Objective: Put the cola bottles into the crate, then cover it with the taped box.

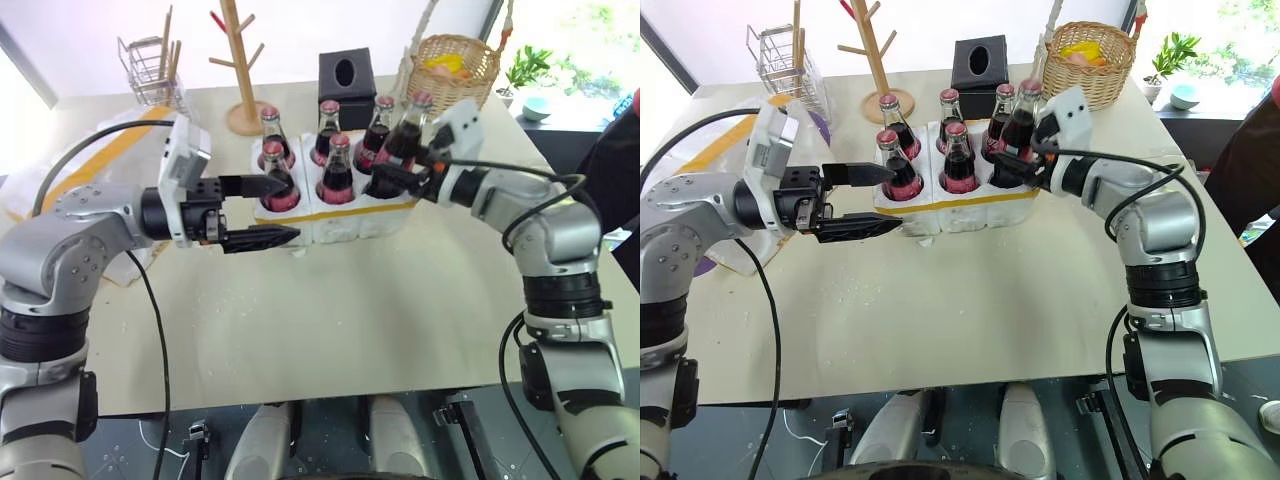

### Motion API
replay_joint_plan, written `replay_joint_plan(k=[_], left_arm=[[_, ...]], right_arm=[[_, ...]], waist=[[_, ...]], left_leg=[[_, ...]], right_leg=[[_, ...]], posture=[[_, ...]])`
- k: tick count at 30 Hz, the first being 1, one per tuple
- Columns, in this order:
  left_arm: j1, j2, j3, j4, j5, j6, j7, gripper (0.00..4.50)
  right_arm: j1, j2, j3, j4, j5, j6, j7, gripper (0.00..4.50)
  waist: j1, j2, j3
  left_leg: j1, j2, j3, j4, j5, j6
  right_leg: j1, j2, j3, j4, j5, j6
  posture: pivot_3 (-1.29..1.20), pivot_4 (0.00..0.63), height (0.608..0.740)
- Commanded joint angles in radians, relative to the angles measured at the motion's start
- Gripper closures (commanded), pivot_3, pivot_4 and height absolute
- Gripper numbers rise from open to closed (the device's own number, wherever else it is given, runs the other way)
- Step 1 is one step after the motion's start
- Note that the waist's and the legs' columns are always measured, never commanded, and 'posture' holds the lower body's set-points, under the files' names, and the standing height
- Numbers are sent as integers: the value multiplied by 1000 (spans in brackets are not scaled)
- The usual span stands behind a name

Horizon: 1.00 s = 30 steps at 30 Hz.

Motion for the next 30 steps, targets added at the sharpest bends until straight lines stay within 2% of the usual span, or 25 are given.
replay_joint_plan(k=[1,3,5,7,12,17,19,22,25,27,30], left_arm=[[7,21,45,-33,-19,-11,1,0],[10,22,44,-34,-18,-12,-1,0],[10,21,41,-35,-20,-13,-4,0],[5,17,34,-36,-21,-12,-5,0],[-2,19,32,-44,-13,-18,-2,0],[57,124,164,-78,-20,2,23,0],[123,209,276,-98,-18,22,15,0],[275,365,517,-106,31,67,-51,0],[414,462,721,-71,71,123,-144,0],[576,520,909,-20,184,148,-298,0],[786,556,1094,63,341,113,-467,0]], right_arm=[[-24,-17,-17,1,-38,-54,6,1804],[-20,-14,7,47,-71,-79,15,1804],[-25,-2,18,97,-86,-78,19,772],[-28,-1,30,123,-102,-90,30,21],[-6,-46,3,38,-73,-63,87,21],[42,-230,-89,-134,27,8,242,21],[49,-317,-155,-173,87,54,305,21],[73,-455,-239,-218,191,118,449,21],[67,-484,-264,-236,241,114,489,21],[40,-488,-281,-232,296,133,528,21],[16,-496,-274,-216,334,127,583,21]], waist=[[1,0,0],[5,0,0],[7,0,0],[5,-1,0],[8,-1,-1],[4,-1,0],[-3,-1,0],[-10,0,1],[-8,0,0],[-15,0,0],[-20,0,0]], left_leg=[[0,0,0,0,0,0],[0,0,0,0,0,0],[0,0,0,1,0,0],[0,0,0,1,0,0],[3,0,0,2,0,0],[1,0,0,1,-1,1],[1,0,1,0,-1,2],[2,2,3,-2,-2,3],[3,5,4,-2,-3,4],[4,9,6,-2,-4,4],[5,11,9,-2,-4,4]], right_leg=[[0,0,0,0,0,0],[0,0,0,0,0,0],[1,0,0,0,0,0],[2,0,0,0,0,0],[5,0,0,0,0,0],[2,0,0,0,0,0],[1,0,0,0,0,0],[-1,1,1,0,-1,0],[1,2,1,-2,-2,-2],[5,5,1,-10,-2,-6],[5,6,1,-12,0,-9]], posture=[[0,150,734],[0,150,734],[0,150,734],[0,150,734],[0,150,734],[0,150,734],[0,150,734],[0,150,734],[0,150,734],[0,150,734],[0,150,734]])
